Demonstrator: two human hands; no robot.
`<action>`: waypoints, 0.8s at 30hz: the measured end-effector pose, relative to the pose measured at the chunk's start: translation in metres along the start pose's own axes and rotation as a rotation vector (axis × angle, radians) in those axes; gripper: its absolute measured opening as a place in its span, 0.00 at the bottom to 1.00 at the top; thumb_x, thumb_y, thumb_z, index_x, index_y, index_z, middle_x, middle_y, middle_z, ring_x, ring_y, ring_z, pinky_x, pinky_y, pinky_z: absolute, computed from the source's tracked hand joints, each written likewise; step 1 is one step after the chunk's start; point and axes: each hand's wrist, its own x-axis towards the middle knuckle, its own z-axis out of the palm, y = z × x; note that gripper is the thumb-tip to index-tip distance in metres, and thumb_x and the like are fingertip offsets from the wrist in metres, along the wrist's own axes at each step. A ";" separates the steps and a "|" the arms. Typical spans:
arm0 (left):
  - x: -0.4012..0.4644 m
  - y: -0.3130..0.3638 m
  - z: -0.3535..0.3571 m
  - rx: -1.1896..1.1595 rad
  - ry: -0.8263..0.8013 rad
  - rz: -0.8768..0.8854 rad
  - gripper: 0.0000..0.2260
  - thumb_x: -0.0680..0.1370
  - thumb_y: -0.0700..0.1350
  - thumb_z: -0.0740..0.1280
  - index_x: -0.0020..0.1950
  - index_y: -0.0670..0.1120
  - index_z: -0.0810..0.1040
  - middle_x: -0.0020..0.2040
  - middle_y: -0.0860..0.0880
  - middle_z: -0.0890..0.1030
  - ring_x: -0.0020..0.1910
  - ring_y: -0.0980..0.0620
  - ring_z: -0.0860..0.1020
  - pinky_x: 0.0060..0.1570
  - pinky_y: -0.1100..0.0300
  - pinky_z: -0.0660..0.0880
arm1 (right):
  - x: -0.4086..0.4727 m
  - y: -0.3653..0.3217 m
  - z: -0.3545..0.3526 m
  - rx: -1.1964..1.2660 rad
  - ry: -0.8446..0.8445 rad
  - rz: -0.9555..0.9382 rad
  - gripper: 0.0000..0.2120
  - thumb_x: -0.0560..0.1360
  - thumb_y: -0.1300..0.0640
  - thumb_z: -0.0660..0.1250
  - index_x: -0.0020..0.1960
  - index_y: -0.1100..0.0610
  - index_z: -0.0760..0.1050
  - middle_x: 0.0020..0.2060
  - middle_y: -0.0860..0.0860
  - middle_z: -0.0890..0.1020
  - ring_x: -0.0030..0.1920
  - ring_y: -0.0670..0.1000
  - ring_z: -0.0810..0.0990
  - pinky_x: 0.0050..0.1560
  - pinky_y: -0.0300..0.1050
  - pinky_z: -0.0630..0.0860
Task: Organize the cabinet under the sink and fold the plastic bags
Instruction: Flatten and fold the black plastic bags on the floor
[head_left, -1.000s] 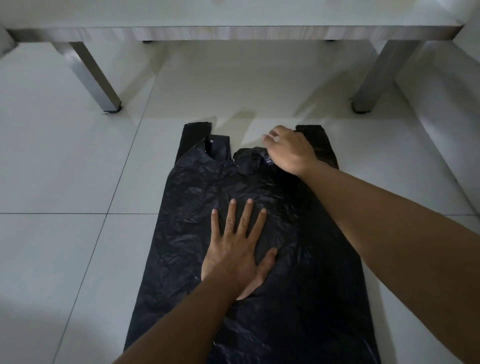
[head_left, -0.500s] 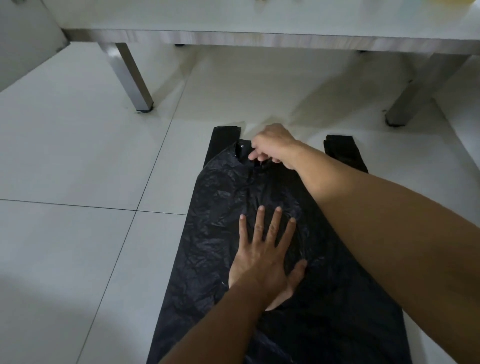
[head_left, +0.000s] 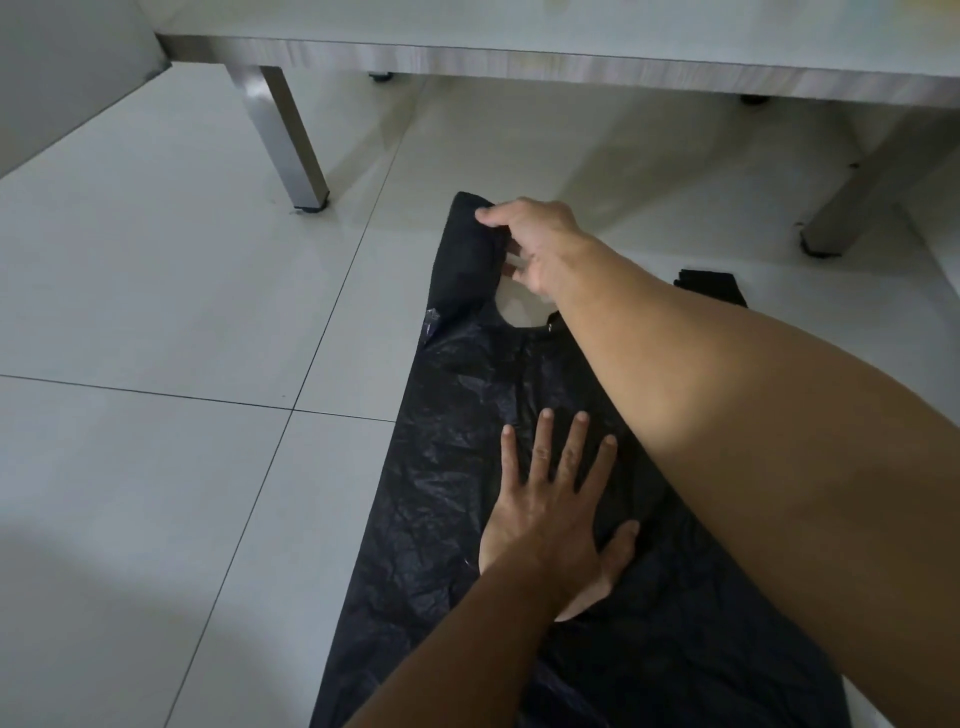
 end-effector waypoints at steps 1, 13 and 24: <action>0.000 0.000 0.000 -0.002 0.002 0.000 0.33 0.78 0.66 0.41 0.78 0.53 0.36 0.78 0.48 0.32 0.74 0.42 0.27 0.70 0.35 0.33 | 0.001 -0.001 -0.003 -0.046 0.039 -0.020 0.14 0.71 0.62 0.75 0.55 0.63 0.79 0.52 0.56 0.83 0.48 0.53 0.82 0.51 0.53 0.81; -0.001 0.002 0.001 0.027 0.023 -0.058 0.35 0.79 0.59 0.43 0.78 0.41 0.36 0.77 0.42 0.33 0.75 0.43 0.31 0.72 0.37 0.37 | -0.089 0.133 -0.141 -1.190 0.184 -0.502 0.20 0.80 0.57 0.56 0.71 0.56 0.70 0.71 0.57 0.71 0.73 0.60 0.65 0.73 0.58 0.60; 0.018 -0.021 -0.022 -0.235 0.232 -0.180 0.35 0.72 0.55 0.42 0.77 0.45 0.62 0.79 0.45 0.57 0.77 0.48 0.55 0.75 0.49 0.49 | -0.090 0.160 -0.147 -1.558 0.156 -0.396 0.31 0.78 0.39 0.33 0.80 0.44 0.44 0.80 0.52 0.49 0.79 0.58 0.46 0.77 0.63 0.46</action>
